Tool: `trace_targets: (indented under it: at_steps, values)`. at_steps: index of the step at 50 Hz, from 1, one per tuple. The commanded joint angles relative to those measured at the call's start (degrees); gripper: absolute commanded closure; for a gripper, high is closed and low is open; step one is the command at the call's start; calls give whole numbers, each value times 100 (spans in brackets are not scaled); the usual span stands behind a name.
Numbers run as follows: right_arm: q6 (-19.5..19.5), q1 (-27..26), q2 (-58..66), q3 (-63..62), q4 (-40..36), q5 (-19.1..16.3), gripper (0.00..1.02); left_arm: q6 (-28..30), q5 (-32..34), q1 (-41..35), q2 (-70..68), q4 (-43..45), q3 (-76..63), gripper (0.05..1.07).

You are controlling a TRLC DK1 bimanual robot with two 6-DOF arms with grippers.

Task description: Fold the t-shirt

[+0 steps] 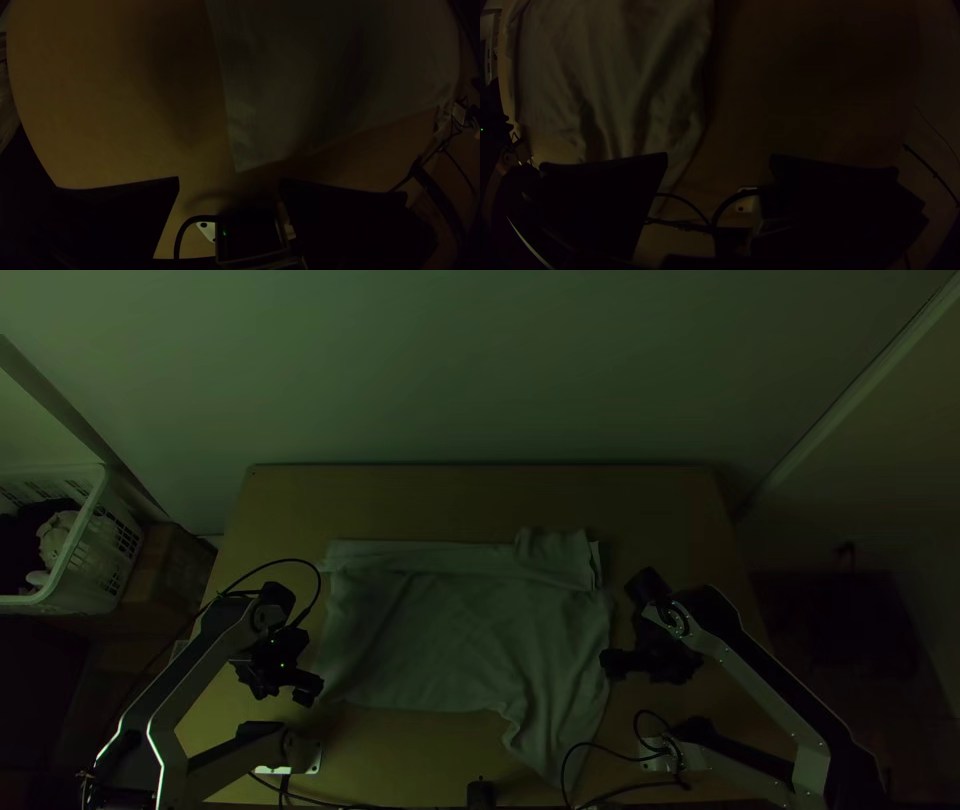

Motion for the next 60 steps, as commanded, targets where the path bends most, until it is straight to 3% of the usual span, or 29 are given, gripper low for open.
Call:
trace_targets:
  at_steps: [1, 13, 16, 27, 34, 36, 38, 44, 52, 60]
  values:
    - [90, 70, 28, -192, -77, -38, 9, 168, -93, -62, 263, 8, -232, 11]
    - [55, 70, 89, -307, -33, -38, 10, 168, -75, -212, 544, 263, -223, 11]
    - [29, 70, 160, -307, -24, -38, 10, 150, -40, -238, 588, 351, -171, 17]
    - [-95, 52, 450, -315, 29, -38, 10, 115, 4, -352, 869, 491, -92, 19]
    - [-191, -45, 722, -324, 20, -135, 10, 97, 136, -625, 922, 509, -39, 59]
    - [-200, -45, 740, -333, 20, -135, 10, 141, 250, -739, 896, 527, -39, 80]
    - [-200, -45, 757, -350, 20, -135, 10, 141, 434, -783, 869, 658, -12, 106]
    - [-218, -1, 775, -412, 20, -231, 10, 159, 865, -774, 931, 711, 137, 104]
    - [-218, 105, 731, -500, 90, -636, 10, 168, 1032, -757, 966, 685, 269, 104]
    - [-77, 562, 784, -676, 283, -750, 10, 185, 1050, -722, 1019, 694, 348, 104]
